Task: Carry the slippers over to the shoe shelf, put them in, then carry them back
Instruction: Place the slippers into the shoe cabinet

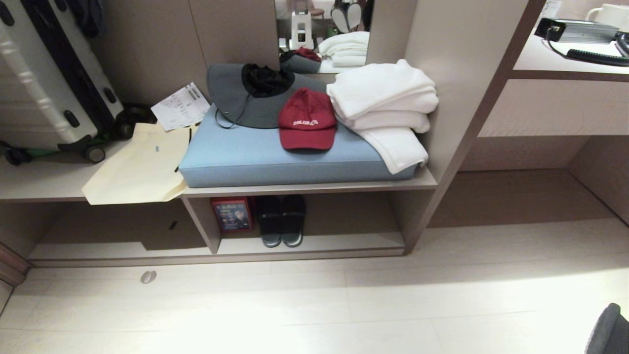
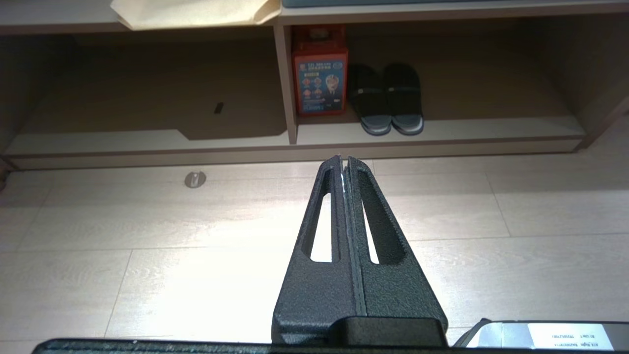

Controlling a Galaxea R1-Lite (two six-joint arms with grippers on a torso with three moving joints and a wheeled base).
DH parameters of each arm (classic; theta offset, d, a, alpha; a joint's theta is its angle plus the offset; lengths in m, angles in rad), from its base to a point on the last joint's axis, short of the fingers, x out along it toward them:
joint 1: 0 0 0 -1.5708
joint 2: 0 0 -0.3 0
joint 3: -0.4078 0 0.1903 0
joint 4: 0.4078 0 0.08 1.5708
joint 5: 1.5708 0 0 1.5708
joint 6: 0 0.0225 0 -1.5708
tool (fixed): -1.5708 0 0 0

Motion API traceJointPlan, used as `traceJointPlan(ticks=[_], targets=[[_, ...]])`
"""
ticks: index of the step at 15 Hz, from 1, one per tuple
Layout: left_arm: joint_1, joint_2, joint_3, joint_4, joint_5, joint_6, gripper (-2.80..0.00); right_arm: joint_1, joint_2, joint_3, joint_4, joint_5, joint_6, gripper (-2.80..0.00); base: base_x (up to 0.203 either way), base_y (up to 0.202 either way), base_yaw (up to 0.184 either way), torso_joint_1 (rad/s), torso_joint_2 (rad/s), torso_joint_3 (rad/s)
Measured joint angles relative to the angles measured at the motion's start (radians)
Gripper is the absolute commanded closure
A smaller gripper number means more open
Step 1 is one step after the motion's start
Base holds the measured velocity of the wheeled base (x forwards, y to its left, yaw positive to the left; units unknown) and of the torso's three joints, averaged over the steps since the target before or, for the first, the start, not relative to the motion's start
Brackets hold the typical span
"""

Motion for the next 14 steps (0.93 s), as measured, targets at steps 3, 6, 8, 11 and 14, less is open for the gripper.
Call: traceJointPlan(ticks=[3, 6, 8, 11, 14], targets=[[0.0, 0.0, 0.0, 0.0, 0.0, 0.0, 0.0, 0.0, 0.0, 0.0, 0.0, 0.0, 0.0, 0.0, 0.0, 0.0, 0.0, 0.004, 0.0, -0.202], [0.0, 0.0, 0.0, 0.0, 0.0, 0.0, 0.0, 0.0, 0.0, 0.0, 0.0, 0.001, 0.0, 0.0, 0.0, 0.0, 0.0, 0.001, 0.0, -0.199], [0.0, 0.0, 0.0, 0.0, 0.0, -0.003, 0.0, 0.0, 0.0, 0.0, 0.0, 0.001, -0.001, 0.0, 0.0, 0.0, 0.0, 0.002, 0.0, -0.197], [0.0, 0.0, 0.0, 0.0, 0.001, -0.003, 0.0, 0.0, 0.0, 0.0, 0.0, 0.001, 0.0, 0.0, 0.0, 0.0, 0.0, 0.008, 0.0, -0.195], [0.0, 0.0, 0.0, 0.0, 0.001, -0.003, 0.0, 0.0, 0.0, 0.0, 0.0, 0.0, 0.0, 0.0, 0.0, 0.0, 0.0, 0.005, 0.0, -0.191]])
